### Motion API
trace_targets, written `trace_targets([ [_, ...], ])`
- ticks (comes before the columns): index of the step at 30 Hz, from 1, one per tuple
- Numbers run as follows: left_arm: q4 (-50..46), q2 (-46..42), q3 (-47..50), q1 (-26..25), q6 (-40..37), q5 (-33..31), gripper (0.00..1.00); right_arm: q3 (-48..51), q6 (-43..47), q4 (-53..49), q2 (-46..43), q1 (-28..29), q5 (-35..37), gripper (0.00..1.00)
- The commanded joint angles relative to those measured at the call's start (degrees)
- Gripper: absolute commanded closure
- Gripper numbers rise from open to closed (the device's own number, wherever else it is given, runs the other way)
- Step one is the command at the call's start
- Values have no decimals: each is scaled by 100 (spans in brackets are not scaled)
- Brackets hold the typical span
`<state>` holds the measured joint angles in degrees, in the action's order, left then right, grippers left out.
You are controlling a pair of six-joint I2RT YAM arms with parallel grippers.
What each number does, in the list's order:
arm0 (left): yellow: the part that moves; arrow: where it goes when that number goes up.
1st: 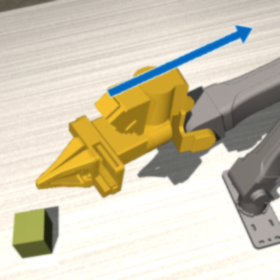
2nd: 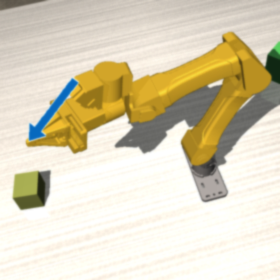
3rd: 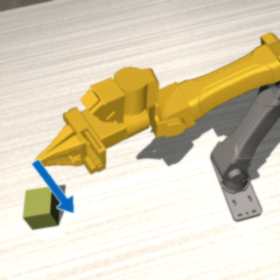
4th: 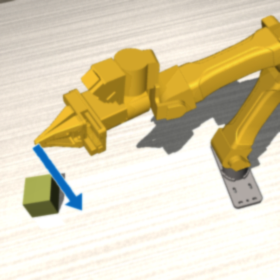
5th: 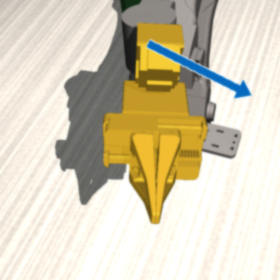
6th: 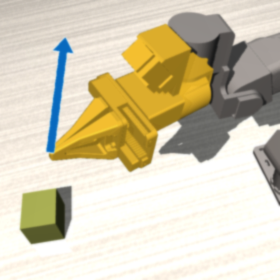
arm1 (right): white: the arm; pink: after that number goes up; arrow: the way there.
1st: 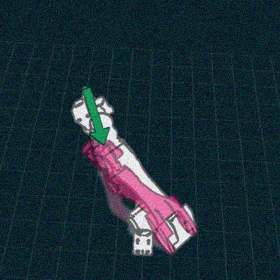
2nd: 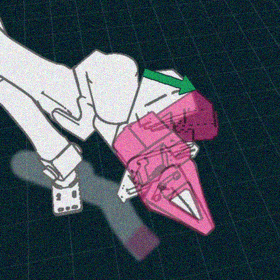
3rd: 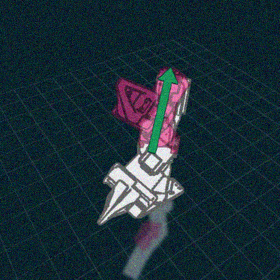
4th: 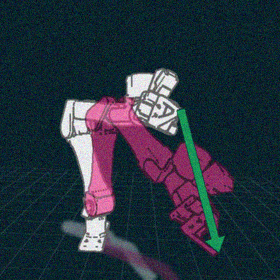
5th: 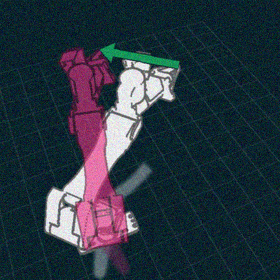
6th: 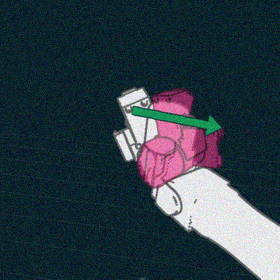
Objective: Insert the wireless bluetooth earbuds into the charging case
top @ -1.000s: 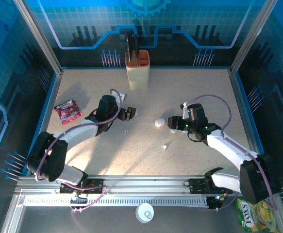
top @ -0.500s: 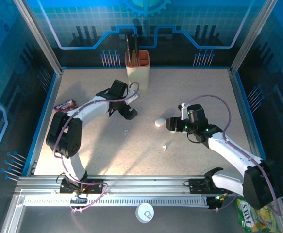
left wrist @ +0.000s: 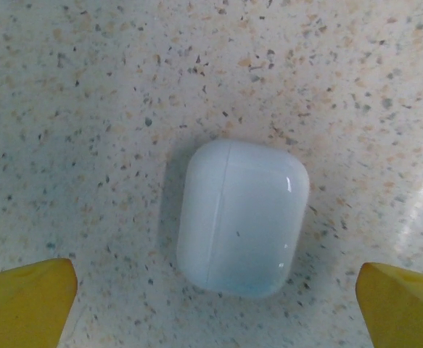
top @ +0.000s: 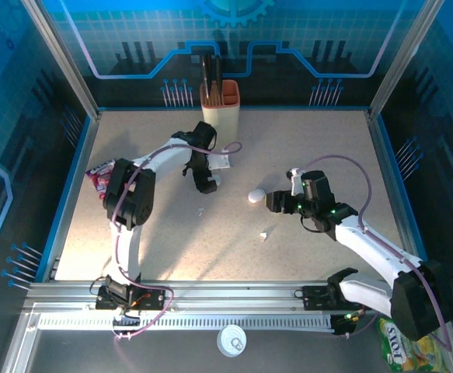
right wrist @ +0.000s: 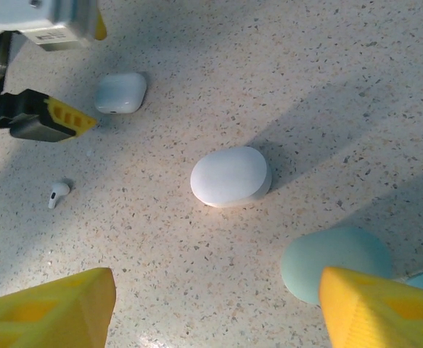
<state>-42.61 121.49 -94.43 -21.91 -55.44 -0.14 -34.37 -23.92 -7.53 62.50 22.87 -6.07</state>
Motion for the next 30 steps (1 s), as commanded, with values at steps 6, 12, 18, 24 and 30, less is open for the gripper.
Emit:
trace_targets([
  [6, -818, 649, -995, 11, -591, 349, 4, 158, 85, -163, -142, -19, -35, 26],
  [12, -1044, 821, -1121, 5, -516, 517, 10, 159, 72, -187, -120, -108, -44, 26],
  [18, -1177, 967, -1015, 12, -338, 529, 13, 150, 69, -144, -55, -147, -92, 26],
  [24, -1187, 1083, -972, 73, -138, 735, 23, 142, 68, -139, -4, -191, -153, 26],
  [30, -919, 871, -684, 159, -81, 715, 53, 143, 14, -73, 14, -222, -217, 26],
])
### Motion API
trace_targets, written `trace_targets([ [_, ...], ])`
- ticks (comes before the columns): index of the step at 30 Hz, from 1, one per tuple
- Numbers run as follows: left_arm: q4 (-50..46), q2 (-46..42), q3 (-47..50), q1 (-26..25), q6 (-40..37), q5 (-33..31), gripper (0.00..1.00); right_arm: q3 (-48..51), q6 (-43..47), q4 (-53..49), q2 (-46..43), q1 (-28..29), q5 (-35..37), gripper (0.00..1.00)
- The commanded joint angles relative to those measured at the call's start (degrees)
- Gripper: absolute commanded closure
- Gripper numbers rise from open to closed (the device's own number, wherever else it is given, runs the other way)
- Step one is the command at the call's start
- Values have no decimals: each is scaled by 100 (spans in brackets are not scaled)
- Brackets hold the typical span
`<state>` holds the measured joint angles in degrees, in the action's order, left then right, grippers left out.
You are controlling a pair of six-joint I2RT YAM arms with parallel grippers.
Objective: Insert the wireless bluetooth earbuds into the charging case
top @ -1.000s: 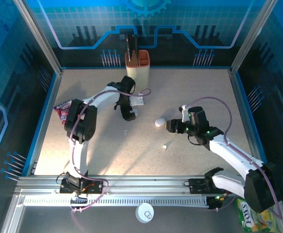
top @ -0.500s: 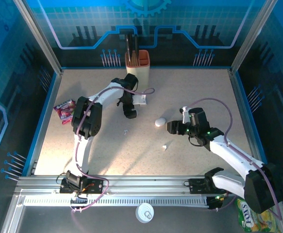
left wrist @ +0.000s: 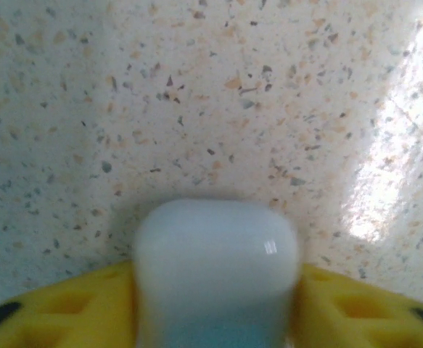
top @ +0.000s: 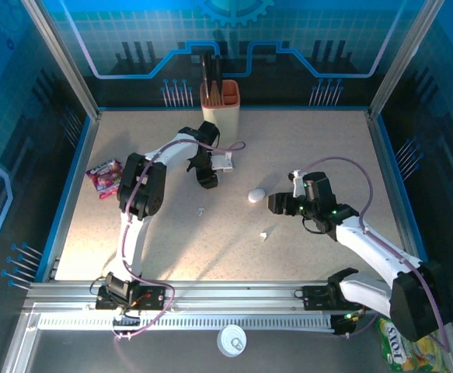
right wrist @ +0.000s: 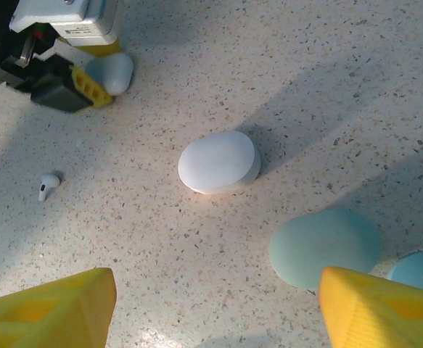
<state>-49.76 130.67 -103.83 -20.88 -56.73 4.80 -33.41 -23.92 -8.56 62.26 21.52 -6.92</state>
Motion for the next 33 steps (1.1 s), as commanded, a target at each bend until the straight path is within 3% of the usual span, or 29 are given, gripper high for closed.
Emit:
trace_targets([
  [1, -105, -133, 369, 66, 48, 232, 53, 43, -5, 46, 47, -94, -134, 26],
  [10, 1089, -1368, 1553, 17, 205, 662, 53, 63, -435, 452, 142, -118, -603, 27],
  [15, 1956, -2366, 2406, -100, 650, 1374, 53, -87, -1259, 540, 221, -150, -986, 29],
  [20, 3217, -3325, 3490, -593, 812, 1499, 52, -218, -1920, 863, 468, -110, -1590, 30],
  [26, 4575, -4093, 4488, -1287, 1109, 1495, 51, -363, -1934, 1199, 667, 57, -2150, 29],
  [33, 4933, -4325, 4846, -1765, 1153, 1302, 52, -365, -2127, 1640, 871, 129, -2549, 30],
])
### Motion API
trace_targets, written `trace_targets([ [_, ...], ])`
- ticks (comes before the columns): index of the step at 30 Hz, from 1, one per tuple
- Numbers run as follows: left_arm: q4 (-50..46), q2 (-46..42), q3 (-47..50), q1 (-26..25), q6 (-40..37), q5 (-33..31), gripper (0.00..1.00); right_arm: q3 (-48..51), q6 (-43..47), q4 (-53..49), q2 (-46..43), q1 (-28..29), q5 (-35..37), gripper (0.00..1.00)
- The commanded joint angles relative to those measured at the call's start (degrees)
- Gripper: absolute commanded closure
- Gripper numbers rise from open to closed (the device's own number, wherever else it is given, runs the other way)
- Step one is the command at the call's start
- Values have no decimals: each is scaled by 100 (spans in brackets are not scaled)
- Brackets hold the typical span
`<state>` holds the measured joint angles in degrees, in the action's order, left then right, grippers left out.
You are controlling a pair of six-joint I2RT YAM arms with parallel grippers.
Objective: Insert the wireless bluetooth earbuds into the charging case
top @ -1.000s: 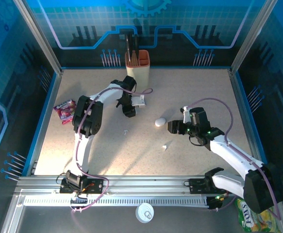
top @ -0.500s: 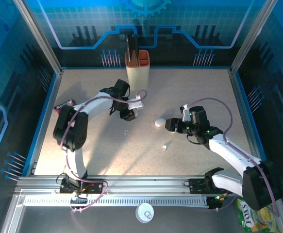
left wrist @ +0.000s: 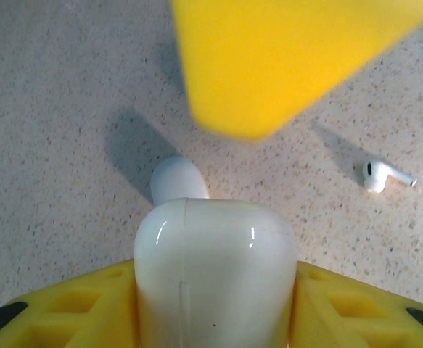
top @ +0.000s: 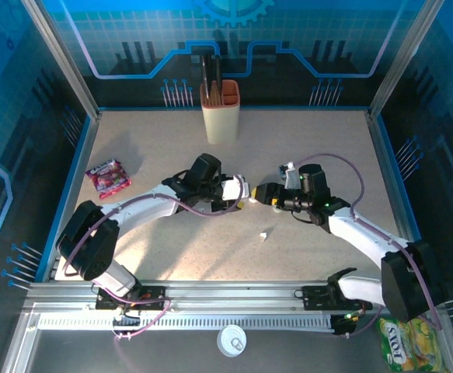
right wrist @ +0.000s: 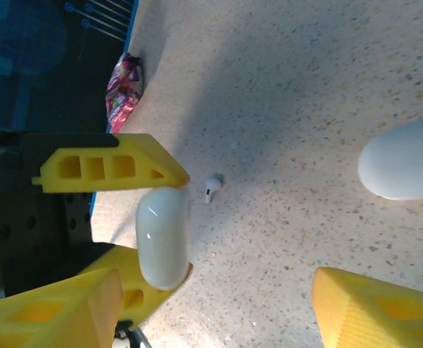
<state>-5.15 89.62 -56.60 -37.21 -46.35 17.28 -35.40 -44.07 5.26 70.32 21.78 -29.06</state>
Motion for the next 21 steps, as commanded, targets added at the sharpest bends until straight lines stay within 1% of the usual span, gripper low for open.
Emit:
trace_targets([
  [1, 518, -218, 156, -174, 117, 69, 52, -187, -117, 242, 86, 115, -365, 31],
  [7, 437, -93, 49, -371, 4, -11, 52, -353, -41, 102, 292, 229, -484, 34],
  [9, 414, -67, 9, -425, -21, -61, 52, -372, -24, 36, 345, 256, -434, 39],
  [16, 296, 32, -57, -531, -125, -237, 52, -406, 39, -191, 422, 254, -324, 64],
  [18, 309, 32, -47, -541, -120, -235, 52, -411, 44, -202, 416, 257, -332, 78],
  [19, 319, 29, -44, -546, -111, -241, 52, -407, 50, -194, 402, 257, -333, 82],
  [21, 356, 32, -29, -543, -75, -251, 48, -395, 103, -150, 330, 257, -345, 85],
])
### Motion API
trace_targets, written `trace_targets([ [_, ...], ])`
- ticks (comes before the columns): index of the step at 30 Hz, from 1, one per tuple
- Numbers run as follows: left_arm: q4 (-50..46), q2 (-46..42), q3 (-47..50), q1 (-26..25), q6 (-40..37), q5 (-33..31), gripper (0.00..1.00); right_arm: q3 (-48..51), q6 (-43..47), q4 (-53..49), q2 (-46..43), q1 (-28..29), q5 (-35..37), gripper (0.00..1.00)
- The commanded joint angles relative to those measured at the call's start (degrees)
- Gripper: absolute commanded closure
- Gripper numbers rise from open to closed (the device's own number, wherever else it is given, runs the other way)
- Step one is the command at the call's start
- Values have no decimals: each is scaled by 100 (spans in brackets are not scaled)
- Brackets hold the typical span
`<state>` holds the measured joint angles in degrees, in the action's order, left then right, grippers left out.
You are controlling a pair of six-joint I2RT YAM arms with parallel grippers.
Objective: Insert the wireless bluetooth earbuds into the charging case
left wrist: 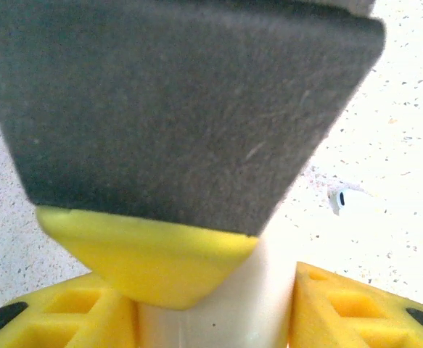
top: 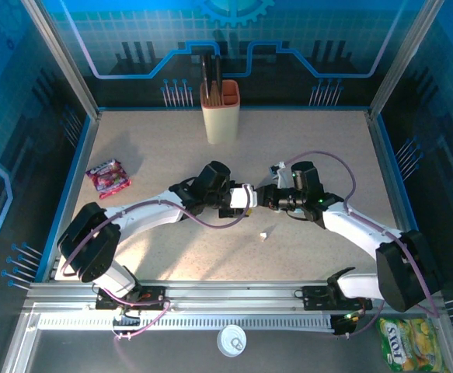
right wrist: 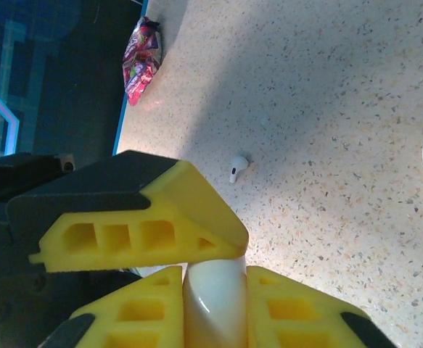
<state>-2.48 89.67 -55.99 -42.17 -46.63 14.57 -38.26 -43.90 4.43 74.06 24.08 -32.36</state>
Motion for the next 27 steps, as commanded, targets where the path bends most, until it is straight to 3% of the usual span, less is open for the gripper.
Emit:
trace_targets([
  [1, 119, 30, -81, -47, -4, 4, 41, -91, 137, -51, -89, 14, -8, 86],
  [3, 236, -28, -12, -50, 152, -19, 24, -63, 289, -31, -237, -10, 26, 86],
  [5, 480, -158, 149, -46, 394, -3, 14, -9, 544, -3, -452, -75, 49, 86],
  [10, 1745, -813, 985, -33, 1535, 269, 1, 21, 1633, -162, -1334, -139, 272, 88],
  [14, 3142, -1545, 1845, -6, 2900, 561, 1, -101, 2443, -659, -2064, -194, 404, 91],
  [18, 4093, -2126, 2392, 34, 4158, 1220, 3, -181, 2933, -742, -2642, -210, -180, 92],
  [23, 4886, -2404, 2739, 30, 5173, 1757, 12, -194, 2943, -454, -3013, -211, -993, 92],
  [27, 5405, -2275, 2742, 26, 5917, 2214, 20, 38, 2414, 637, -3056, -203, -1700, 94],
])
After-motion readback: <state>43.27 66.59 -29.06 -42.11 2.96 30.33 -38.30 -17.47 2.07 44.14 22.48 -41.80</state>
